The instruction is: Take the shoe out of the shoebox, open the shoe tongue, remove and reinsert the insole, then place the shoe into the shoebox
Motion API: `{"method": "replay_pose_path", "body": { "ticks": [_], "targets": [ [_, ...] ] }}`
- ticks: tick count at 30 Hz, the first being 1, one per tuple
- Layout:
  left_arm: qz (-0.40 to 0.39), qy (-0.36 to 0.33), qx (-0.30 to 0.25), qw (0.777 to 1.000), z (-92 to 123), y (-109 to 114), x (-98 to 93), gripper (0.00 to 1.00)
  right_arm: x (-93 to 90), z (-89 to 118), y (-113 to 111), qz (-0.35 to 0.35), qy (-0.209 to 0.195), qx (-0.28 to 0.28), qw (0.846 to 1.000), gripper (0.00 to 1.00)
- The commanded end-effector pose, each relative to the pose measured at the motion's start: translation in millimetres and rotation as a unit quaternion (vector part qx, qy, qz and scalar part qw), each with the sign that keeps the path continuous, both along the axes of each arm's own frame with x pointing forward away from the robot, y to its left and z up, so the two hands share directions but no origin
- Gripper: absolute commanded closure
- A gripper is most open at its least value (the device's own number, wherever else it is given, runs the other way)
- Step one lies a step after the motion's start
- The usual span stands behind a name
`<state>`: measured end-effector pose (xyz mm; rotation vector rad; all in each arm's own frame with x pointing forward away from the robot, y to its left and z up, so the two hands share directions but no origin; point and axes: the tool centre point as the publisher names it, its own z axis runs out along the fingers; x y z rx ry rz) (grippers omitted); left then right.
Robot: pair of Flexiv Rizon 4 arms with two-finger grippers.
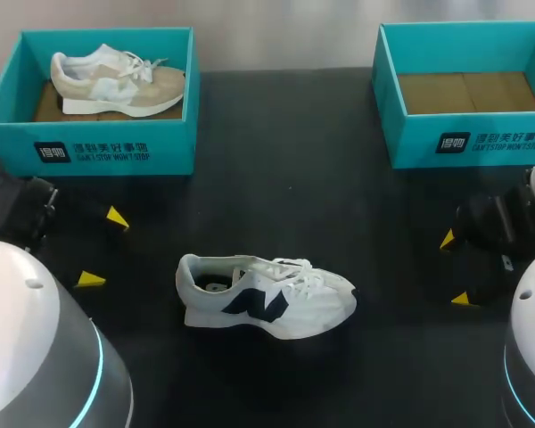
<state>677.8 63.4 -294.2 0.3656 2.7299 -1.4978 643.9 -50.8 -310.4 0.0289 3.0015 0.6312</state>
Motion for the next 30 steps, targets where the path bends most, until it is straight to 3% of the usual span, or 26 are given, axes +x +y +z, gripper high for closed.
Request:
{"method": "replay_pose_path", "body": {
  "ticks": [1,12,22,30],
  "targets": [
    [0.084,0.015,-0.090,0.992,-31,7,-4.4,0.00,-1.2,0,1,0.000,-0.001,-0.002,1.000,0.00],
    [0.092,0.066,-0.155,0.981,-70,3,-9.9,0.00,-1.2,0,1,0.000,-0.001,-0.002,1.000,0.00],
    [0.106,0.085,-0.160,0.978,-79,0,-12.4,0.00,-1.2,0,1,0.000,-0.001,-0.002,1.000,0.00],
    [0.100,0.103,-0.158,0.977,-91,-19,-14.9,0.00,-1.2,0,1,0.000,-0.001,-0.002,1.000,0.00]
  ]
}}
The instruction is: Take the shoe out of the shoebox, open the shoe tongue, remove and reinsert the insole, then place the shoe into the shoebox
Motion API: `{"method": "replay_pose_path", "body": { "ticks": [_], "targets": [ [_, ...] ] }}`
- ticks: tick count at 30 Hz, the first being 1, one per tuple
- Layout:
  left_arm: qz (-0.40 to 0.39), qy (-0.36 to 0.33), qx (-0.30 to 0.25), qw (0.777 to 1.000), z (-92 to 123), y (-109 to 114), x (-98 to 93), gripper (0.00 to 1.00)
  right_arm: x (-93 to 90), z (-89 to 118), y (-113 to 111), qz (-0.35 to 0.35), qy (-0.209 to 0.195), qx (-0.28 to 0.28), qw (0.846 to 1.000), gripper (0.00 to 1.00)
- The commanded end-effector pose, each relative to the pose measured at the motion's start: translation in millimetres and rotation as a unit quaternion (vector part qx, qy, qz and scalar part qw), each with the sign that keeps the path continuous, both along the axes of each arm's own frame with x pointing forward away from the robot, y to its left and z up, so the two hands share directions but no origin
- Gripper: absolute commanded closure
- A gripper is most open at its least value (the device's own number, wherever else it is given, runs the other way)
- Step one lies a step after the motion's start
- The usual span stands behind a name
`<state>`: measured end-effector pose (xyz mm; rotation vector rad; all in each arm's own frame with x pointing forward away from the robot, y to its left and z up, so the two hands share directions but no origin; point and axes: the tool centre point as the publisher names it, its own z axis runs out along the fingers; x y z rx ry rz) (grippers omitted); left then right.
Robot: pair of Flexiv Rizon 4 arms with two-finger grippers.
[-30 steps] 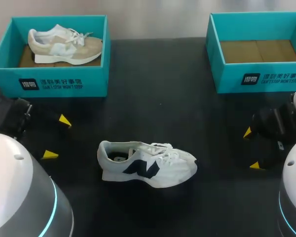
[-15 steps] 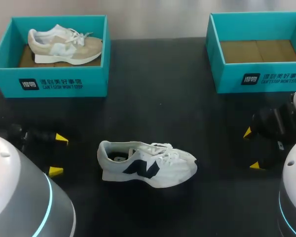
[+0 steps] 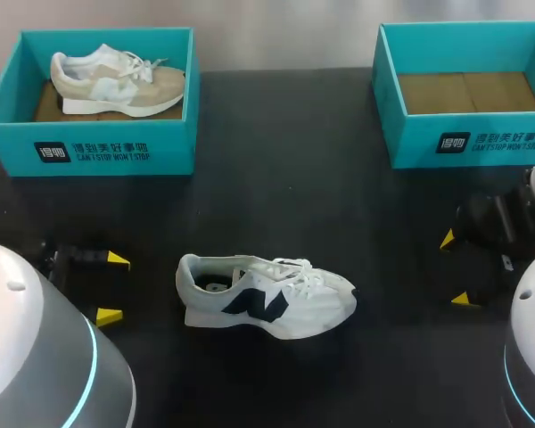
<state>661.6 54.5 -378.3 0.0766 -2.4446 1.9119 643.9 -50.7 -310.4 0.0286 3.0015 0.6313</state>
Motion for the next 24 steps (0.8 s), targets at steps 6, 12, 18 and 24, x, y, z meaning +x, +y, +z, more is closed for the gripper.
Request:
{"method": "replay_pose_path", "body": {
  "ticks": [6,12,18,24],
  "targets": [
    [0.008,0.007,-0.013,1.000,-14,-30,2.7,0.00,-1.2,0,1,0.000,-0.001,-0.002,1.000,0.00],
    [0.008,0.007,-0.013,1.000,-14,-30,2.7,0.00,-1.2,0,1,0.000,-0.001,-0.002,1.000,0.00],
    [-0.006,0.011,-0.012,1.000,-20,-35,6.1,0.00,-1.2,0,1,0.000,-0.001,-0.002,1.000,0.00],
    [-0.008,0.026,-0.026,0.999,-34,-52,19.1,0.00,-1.2,0,1,0.000,-0.001,-0.002,1.000,0.00]
  ]
}}
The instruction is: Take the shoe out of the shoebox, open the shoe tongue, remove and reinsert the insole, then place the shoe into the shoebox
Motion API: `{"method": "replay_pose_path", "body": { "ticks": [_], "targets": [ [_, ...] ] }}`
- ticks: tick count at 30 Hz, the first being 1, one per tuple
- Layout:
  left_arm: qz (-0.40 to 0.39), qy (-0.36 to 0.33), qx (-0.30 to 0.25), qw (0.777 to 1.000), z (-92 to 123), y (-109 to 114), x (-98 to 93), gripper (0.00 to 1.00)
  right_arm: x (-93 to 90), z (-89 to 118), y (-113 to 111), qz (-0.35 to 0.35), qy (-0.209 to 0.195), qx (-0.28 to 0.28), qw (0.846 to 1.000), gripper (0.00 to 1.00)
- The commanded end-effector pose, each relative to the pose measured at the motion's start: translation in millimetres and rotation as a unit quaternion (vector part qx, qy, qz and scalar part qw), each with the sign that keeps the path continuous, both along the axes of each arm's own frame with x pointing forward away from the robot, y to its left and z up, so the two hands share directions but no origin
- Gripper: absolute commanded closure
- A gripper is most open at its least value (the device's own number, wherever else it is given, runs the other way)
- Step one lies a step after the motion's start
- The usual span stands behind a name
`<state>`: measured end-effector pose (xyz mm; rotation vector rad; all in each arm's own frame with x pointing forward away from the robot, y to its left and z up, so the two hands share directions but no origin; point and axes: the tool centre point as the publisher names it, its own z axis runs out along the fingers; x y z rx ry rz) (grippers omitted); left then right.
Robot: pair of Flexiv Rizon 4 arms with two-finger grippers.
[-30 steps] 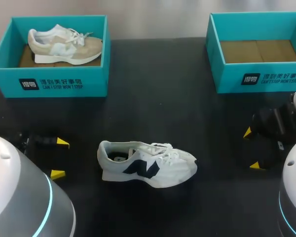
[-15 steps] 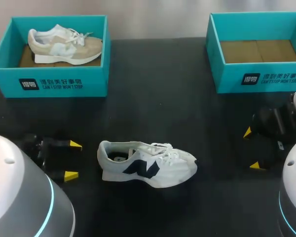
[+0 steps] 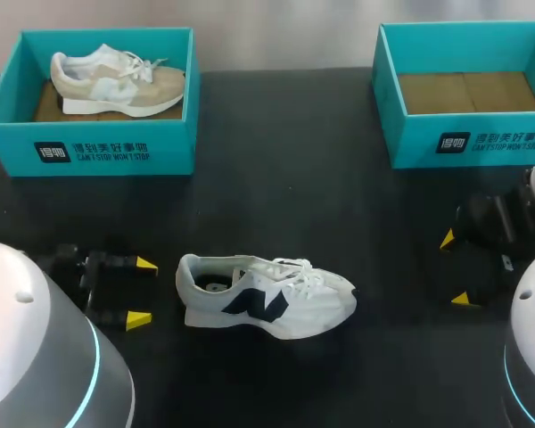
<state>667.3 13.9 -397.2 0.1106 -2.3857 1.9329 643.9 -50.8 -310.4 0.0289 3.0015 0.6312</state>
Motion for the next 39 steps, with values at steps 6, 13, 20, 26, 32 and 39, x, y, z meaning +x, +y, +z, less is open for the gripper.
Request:
{"method": "replay_pose_path", "body": {
  "ticks": [6,13,20,26,32,39],
  "targets": [
    [-0.009,0.015,-0.020,1.000,-19,-20,19.3,0.00,-1.2,0,1,0.000,-0.001,-0.002,1.000,0.00],
    [-0.017,0.018,-0.029,0.999,-15,-28,18.0,0.00,-1.2,0,1,0.000,-0.001,-0.002,1.000,0.00],
    [-0.026,0.018,-0.027,0.999,-11,-36,12.6,0.00,-1.2,0,1,0.000,-0.001,-0.002,1.000,0.00],
    [-0.020,0.015,-0.015,1.000,-10,-43,6.2,0.00,-1.2,0,1,0.000,-0.001,-0.002,1.000,0.00],
    [-0.015,0.010,-0.008,1.000,-9,-49,4.6,0.00,-1.2,0,1,0.000,-0.001,-0.002,1.000,0.00],
    [-0.010,0.010,-0.008,1.000,-8,-57,5.1,0.00,-1.2,0,1,0.000,-0.001,-0.002,1.000,0.00]
  ]
}}
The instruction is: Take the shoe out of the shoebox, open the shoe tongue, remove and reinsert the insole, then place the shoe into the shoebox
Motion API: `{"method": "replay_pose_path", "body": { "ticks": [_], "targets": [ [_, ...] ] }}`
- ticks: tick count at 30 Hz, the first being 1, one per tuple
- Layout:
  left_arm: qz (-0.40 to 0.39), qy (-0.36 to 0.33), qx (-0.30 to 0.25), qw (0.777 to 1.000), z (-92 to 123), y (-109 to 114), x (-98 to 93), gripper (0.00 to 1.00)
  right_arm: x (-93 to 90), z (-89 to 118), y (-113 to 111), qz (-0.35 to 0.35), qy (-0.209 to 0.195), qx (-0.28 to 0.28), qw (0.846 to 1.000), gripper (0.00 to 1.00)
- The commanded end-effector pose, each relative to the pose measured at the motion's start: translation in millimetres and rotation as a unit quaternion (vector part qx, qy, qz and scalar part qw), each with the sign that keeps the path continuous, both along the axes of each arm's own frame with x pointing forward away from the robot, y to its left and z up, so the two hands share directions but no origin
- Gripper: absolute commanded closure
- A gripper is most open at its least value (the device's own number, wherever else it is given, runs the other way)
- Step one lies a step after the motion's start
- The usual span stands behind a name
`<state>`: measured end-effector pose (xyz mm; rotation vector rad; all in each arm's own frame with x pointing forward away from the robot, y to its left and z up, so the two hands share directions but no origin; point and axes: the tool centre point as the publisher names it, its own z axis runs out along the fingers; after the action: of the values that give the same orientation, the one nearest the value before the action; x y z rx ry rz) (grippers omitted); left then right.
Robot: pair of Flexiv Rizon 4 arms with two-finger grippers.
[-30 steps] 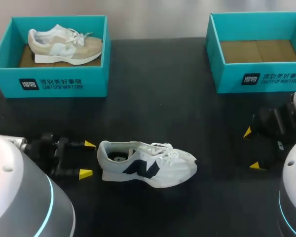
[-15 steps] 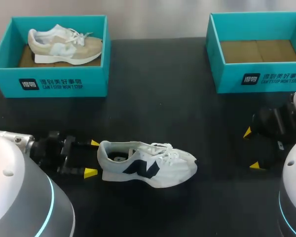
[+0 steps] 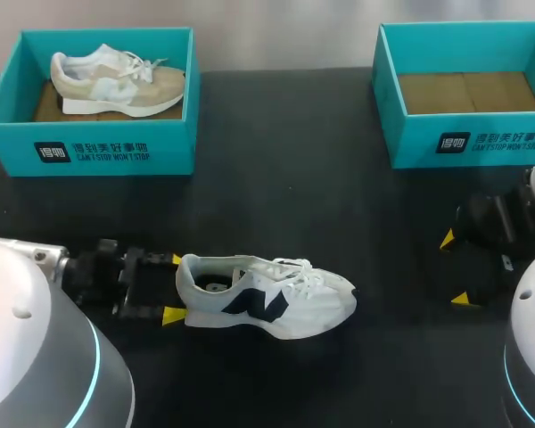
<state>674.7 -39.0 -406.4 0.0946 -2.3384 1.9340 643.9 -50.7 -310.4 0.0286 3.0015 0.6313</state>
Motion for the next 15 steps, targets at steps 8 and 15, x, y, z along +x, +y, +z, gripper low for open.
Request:
{"method": "replay_pose_path", "body": {
  "ticks": [8,15],
  "targets": [
    [0.007,0.007,0.001,1.000,-2,-12,2.4,0.00,-1.2,0,1,0.000,-0.001,-0.002,1.000,0.00],
    [0.003,0.011,0.000,1.000,-4,-23,1.0,0.00,-1.2,0,1,0.000,-0.001,-0.002,1.000,0.00]
  ]
}}
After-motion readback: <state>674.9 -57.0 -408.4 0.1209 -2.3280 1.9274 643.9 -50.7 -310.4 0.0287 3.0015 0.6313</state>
